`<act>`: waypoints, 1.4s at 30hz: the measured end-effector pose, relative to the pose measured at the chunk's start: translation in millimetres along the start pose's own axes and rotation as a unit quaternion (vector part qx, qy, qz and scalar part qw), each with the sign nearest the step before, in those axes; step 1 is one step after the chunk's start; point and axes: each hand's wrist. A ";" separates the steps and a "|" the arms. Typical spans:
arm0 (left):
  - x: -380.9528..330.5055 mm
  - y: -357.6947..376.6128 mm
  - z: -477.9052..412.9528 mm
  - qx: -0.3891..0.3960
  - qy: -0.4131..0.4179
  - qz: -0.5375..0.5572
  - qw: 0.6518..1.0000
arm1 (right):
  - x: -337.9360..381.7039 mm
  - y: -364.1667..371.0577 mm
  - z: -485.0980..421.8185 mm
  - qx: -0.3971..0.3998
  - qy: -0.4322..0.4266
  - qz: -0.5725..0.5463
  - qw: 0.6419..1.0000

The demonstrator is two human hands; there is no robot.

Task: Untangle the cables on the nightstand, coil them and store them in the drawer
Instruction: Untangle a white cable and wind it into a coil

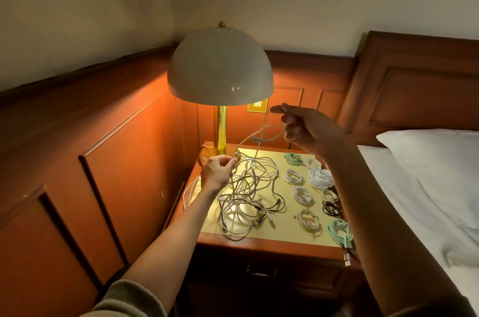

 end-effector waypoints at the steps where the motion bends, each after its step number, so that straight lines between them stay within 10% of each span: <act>1: 3.2 -0.4 0.2 0.009 -0.003 -0.020 1.000 | 1.0 -1.9 0.6 -0.016 -0.019 0.010 1.000; 8: -15.3 4.2 3.9 0.030 0.120 -0.131 0.984 | 21.6 3.3 -4.4 -0.043 -0.103 0.063 0.992; 14: -44.2 27.3 -1.9 0.297 0.153 -0.248 0.909 | 39.0 15.2 -17.3 -0.030 -0.138 0.013 0.990; 19: -36.2 17.9 -19.5 0.462 0.021 0.071 0.884 | 47.4 9.6 -16.2 0.006 -0.187 -0.045 0.981; 28: -36.9 41.8 -31.1 0.101 0.124 0.017 0.987 | 17.8 -11.8 -20.3 0.003 -0.166 -0.036 0.985; 34: -60.2 26.1 -39.8 0.027 0.260 -0.058 0.964 | -48.3 -16.7 -49.6 -0.160 -0.068 0.283 0.943; 42: -106.5 -13.0 -6.2 0.028 0.192 0.004 0.981 | -86.5 -1.6 -100.7 -0.208 -0.016 0.393 0.896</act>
Point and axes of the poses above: each hand's wrist, its own z-axis away from the middle knuckle, its own y-axis out of the palm, x = y × z, and after that the axes turned 13 degrees about y, right-handed
